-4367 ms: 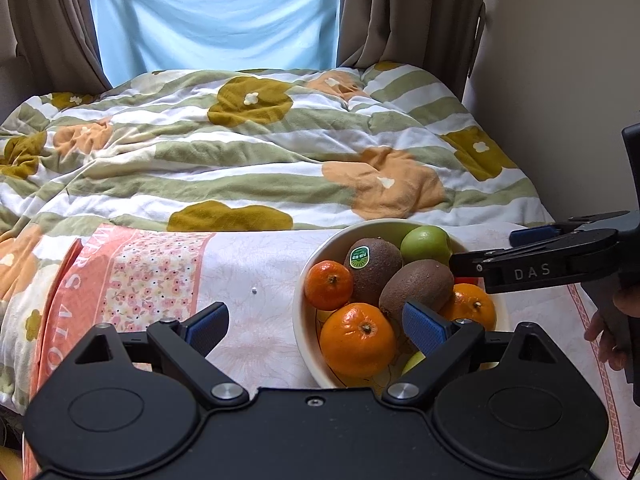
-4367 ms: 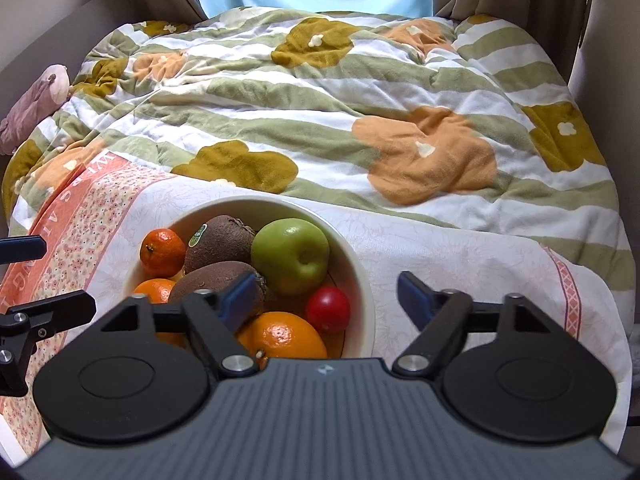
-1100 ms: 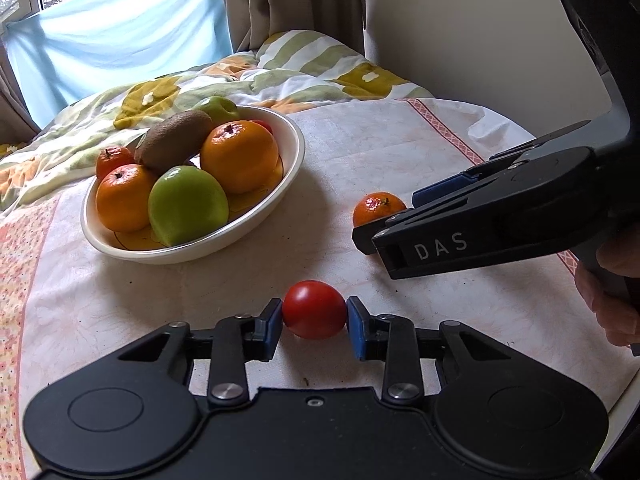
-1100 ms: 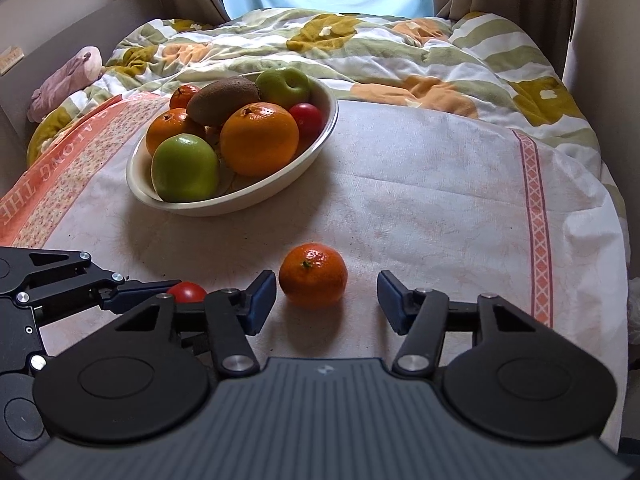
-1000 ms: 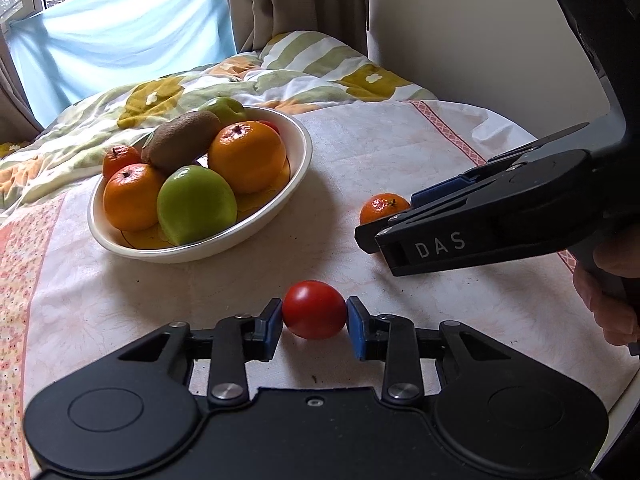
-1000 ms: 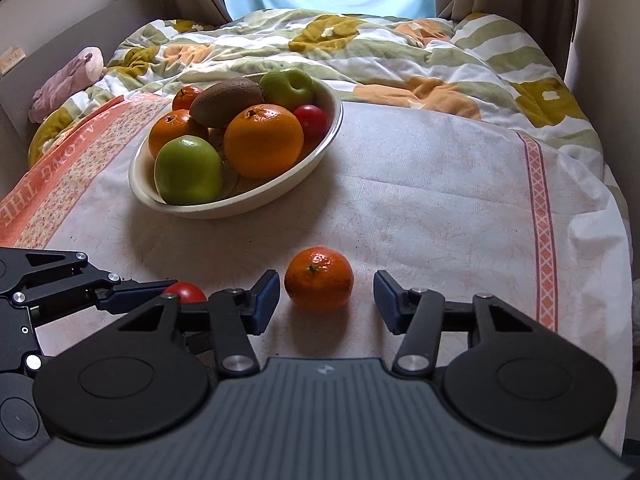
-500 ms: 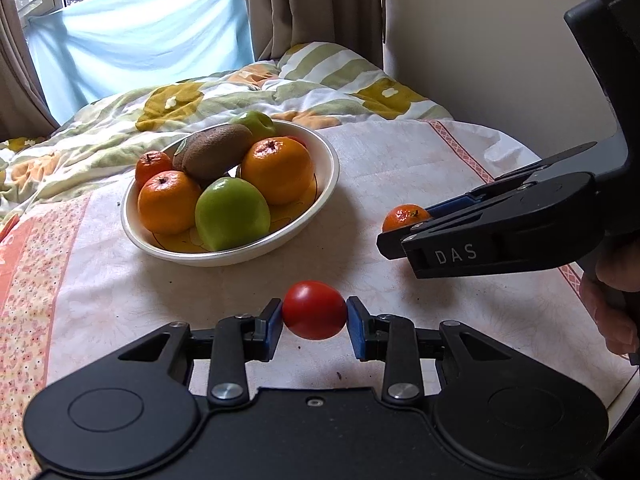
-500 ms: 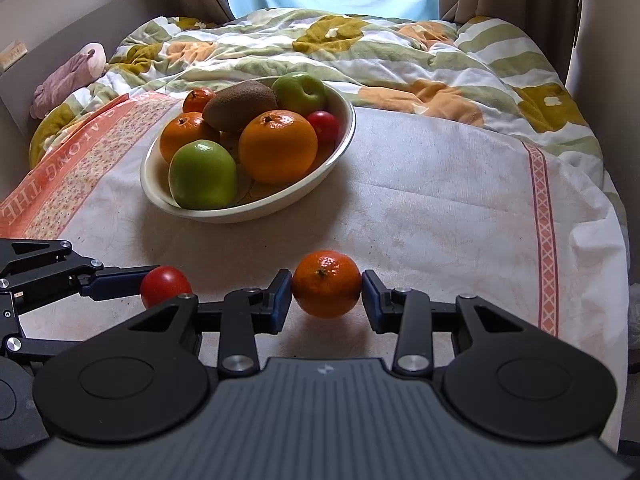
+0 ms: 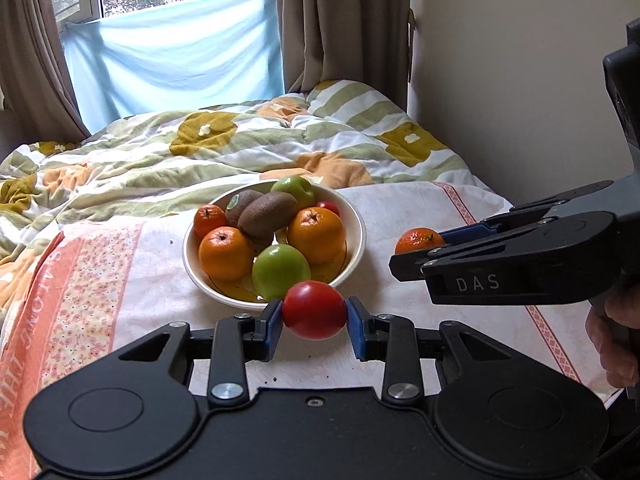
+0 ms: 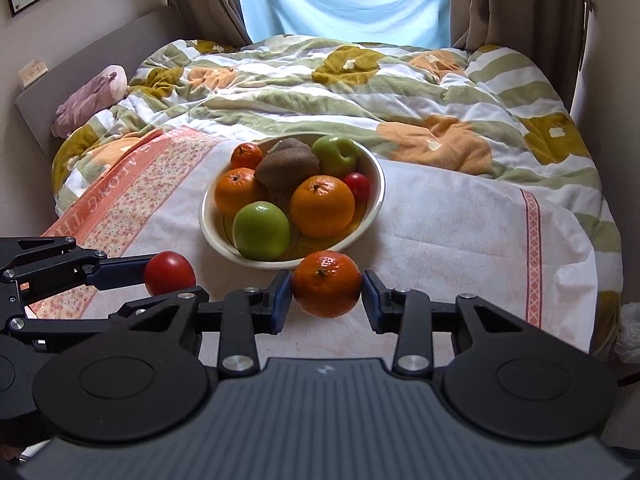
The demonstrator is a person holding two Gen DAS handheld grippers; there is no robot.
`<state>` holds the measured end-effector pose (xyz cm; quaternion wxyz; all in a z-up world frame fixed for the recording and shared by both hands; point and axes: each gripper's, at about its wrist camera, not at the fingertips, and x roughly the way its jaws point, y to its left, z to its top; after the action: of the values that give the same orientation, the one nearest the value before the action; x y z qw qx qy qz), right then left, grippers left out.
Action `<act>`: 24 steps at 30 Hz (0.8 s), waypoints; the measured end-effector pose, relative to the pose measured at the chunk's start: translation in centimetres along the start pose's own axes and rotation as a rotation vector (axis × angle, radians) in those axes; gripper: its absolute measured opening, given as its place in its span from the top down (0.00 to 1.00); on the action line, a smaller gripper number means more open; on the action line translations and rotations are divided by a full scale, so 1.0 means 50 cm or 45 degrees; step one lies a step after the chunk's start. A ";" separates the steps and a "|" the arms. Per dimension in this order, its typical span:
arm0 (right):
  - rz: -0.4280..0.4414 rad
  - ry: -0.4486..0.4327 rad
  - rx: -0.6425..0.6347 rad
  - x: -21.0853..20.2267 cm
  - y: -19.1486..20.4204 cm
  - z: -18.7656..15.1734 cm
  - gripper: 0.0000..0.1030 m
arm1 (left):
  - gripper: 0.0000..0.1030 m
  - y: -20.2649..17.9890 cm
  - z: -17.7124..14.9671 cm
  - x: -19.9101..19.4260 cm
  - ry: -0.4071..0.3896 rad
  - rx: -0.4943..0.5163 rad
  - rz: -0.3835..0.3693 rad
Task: Organize fruits
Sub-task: 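Carry the tomato and tangerine over the duck bowl and lower them in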
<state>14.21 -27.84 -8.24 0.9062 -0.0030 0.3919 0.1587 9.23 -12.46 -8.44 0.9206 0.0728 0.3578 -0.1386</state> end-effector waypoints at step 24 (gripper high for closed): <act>-0.162 -0.014 0.193 0.083 0.067 0.141 0.49 | 0.63 0.168 0.140 0.138 0.013 0.147 -0.148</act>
<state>20.88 -22.54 -5.93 0.9143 0.0415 0.3967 0.0709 21.17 -7.49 -7.71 0.9035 0.1057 0.3574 -0.2118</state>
